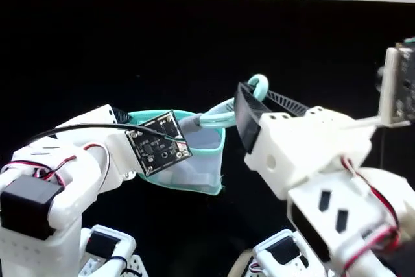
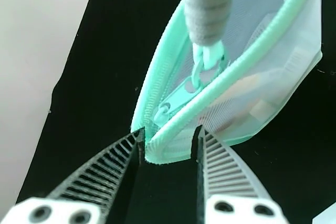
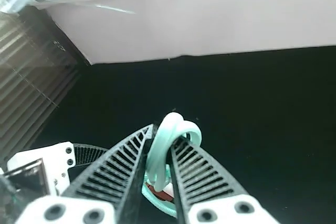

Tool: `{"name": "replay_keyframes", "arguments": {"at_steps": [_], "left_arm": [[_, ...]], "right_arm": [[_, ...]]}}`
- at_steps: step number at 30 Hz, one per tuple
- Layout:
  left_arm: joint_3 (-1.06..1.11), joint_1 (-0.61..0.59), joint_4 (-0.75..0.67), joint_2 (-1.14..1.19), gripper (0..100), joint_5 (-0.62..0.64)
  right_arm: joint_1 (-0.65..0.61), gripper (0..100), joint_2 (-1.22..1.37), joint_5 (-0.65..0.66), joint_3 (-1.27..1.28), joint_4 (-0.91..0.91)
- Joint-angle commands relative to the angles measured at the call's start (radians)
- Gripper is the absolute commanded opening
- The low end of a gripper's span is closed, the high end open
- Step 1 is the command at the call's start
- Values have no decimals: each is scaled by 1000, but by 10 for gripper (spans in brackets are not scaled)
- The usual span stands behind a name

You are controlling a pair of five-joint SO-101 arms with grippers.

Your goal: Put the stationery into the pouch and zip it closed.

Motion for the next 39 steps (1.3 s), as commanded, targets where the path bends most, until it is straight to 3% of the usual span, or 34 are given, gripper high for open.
{"name": "replay_keyframes", "arguments": {"at_steps": [1,4,8,16,26,32,39], "left_arm": [[65,16,8,28,171,-23],[127,16,8,28,147,-95],[185,41,8,28,0,-130],[179,41,9,28,6,-124],[-25,-31,8,28,6,-14],[-81,-93,8,28,6,-14],[-194,-142,8,28,6,2]], "right_arm": [[8,5,-36,18,-22,4],[10,5,-50,18,-22,4],[12,5,-51,18,-21,4],[12,5,-51,15,-21,-2],[16,5,-51,14,-25,-44],[142,5,-42,18,-156,-96],[183,5,-50,18,-219,-93]]}}
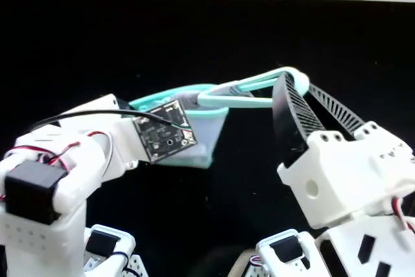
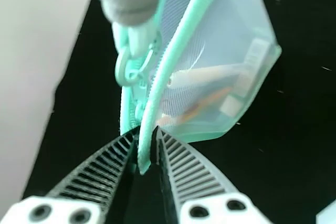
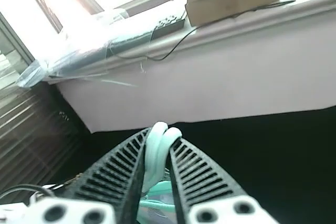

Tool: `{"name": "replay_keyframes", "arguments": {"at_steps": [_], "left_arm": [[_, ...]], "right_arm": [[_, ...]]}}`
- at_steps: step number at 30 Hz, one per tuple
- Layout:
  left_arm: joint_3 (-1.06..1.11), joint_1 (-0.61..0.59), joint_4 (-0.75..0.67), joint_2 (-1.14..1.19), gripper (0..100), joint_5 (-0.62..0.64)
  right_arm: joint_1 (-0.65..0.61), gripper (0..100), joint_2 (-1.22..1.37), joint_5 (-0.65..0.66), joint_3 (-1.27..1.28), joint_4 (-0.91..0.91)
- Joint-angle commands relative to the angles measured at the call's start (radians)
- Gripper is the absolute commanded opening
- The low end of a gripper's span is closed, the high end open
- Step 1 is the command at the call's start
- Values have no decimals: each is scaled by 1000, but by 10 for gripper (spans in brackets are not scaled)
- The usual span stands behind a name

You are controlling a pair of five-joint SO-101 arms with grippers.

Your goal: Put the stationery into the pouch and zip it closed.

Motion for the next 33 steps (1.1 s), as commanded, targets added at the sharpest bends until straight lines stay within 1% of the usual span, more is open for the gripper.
{"name": "replay_keyframes", "arguments": {"at_steps": [1,4,8,11,16,28,33], "left_arm": [[-77,-53,0,-1,6,41],[-85,-82,0,-1,6,49],[-85,-163,0,-1,6,49],[-85,-205,0,-2,6,49],[-85,-214,0,-2,6,48],[-85,-217,0,-2,6,48],[-85,-243,0,-2,6,49]], "right_arm": [[30,5,-15,14,-51,-31],[31,5,-16,14,-48,-27],[59,5,-16,14,-48,30],[116,5,-16,14,-51,35],[236,5,-16,15,-51,41],[657,5,-4,15,-41,41],[825,5,-4,15,-39,58]]}}
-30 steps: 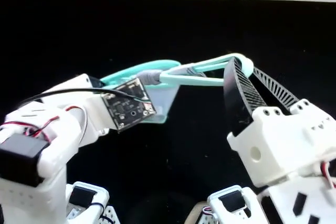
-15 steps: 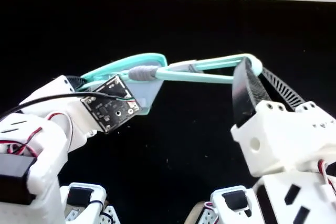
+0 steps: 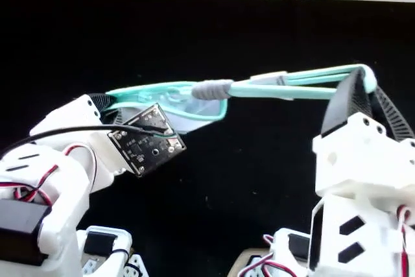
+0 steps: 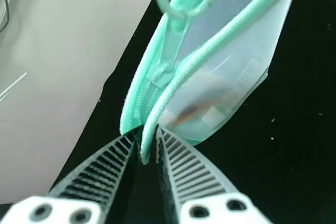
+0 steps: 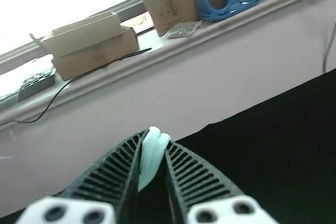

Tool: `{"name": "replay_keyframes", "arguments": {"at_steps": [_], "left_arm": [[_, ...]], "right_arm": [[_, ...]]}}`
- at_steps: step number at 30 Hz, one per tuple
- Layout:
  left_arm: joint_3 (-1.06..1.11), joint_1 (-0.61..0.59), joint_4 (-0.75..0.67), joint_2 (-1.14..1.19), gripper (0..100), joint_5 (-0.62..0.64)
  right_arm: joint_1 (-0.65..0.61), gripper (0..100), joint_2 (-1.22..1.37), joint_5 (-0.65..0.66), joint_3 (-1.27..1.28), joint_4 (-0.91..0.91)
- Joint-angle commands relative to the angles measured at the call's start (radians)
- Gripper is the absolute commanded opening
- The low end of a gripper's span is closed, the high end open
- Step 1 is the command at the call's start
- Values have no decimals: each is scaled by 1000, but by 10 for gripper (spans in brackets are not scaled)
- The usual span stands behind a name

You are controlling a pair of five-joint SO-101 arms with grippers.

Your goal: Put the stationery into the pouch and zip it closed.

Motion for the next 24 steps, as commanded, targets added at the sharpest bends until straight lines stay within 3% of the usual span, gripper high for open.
{"name": "replay_keyframes", "arguments": {"at_steps": [1,5,9,24], "left_arm": [[1,-90,8,10,6,14],[38,-94,8,10,6,14],[59,-94,8,10,6,28],[64,-94,8,10,6,28]], "right_arm": [[183,5,1,12,-19,13],[265,5,2,34,-19,22],[338,5,-2,163,-19,22],[337,5,-10,193,85,22]]}}
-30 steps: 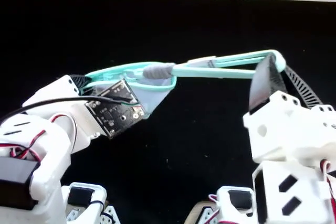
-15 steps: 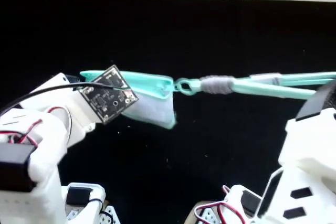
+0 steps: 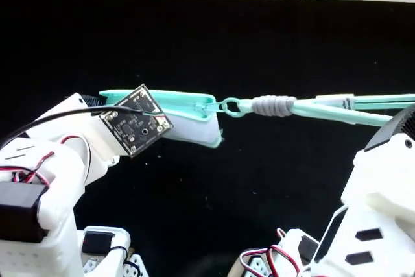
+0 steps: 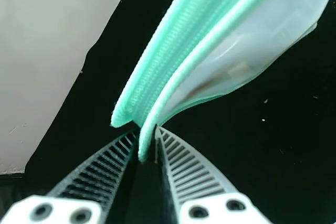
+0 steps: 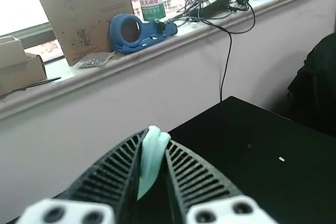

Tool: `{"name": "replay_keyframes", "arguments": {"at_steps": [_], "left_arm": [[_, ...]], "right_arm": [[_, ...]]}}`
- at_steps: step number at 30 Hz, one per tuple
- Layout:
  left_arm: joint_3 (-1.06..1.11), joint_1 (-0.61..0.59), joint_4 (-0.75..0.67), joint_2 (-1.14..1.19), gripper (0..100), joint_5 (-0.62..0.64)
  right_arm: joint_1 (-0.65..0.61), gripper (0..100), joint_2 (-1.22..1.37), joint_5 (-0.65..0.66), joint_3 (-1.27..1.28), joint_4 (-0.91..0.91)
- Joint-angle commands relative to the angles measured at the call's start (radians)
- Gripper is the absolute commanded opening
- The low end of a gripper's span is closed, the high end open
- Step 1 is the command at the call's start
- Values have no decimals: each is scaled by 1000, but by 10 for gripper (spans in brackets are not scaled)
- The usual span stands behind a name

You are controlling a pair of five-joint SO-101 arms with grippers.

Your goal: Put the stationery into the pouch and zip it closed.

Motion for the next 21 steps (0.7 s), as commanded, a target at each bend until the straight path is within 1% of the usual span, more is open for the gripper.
{"name": "replay_keyframes", "arguments": {"at_steps": [1,4,6,8,12,14,17,21], "left_arm": [[2,-48,-2,8,6,17],[2,-48,-2,8,6,17],[2,-48,-2,8,6,17],[2,-48,-2,8,6,17],[2,-48,-2,8,6,17],[2,-48,-2,8,6,17],[2,-48,-2,8,6,17],[2,-47,-2,8,6,17]], "right_arm": [[42,6,5,11,74,2],[41,7,5,11,154,-1],[7,19,5,11,189,-1],[-45,72,5,11,213,4],[-154,224,5,5,239,5],[-209,263,5,5,245,5],[-308,268,5,5,239,5],[-495,269,5,5,246,5]]}}
